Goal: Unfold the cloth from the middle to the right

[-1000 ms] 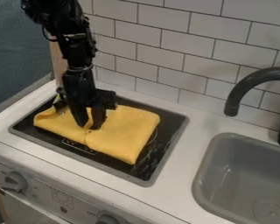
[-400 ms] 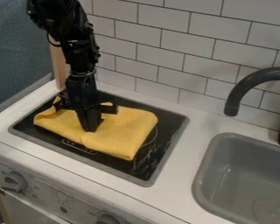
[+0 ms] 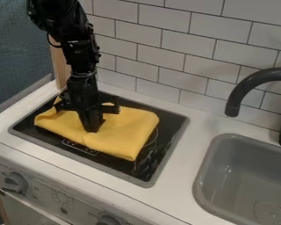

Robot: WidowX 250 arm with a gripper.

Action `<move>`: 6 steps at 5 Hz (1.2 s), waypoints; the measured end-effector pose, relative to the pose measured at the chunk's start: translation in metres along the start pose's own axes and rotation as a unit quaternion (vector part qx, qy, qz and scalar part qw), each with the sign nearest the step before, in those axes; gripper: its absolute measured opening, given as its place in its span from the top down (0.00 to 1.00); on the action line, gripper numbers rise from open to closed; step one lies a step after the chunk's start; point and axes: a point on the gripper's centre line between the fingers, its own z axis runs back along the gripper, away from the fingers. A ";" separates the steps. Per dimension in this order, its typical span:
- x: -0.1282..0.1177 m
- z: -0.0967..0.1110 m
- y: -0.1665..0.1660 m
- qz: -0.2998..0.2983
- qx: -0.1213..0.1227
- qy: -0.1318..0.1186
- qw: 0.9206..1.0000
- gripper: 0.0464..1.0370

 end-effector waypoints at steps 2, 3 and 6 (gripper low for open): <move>-0.002 0.037 0.036 -0.029 0.042 0.047 0.998 1.00; 0.000 0.047 0.050 -0.043 0.048 0.054 0.996 1.00; 0.011 0.032 0.129 -0.116 0.079 0.041 0.989 1.00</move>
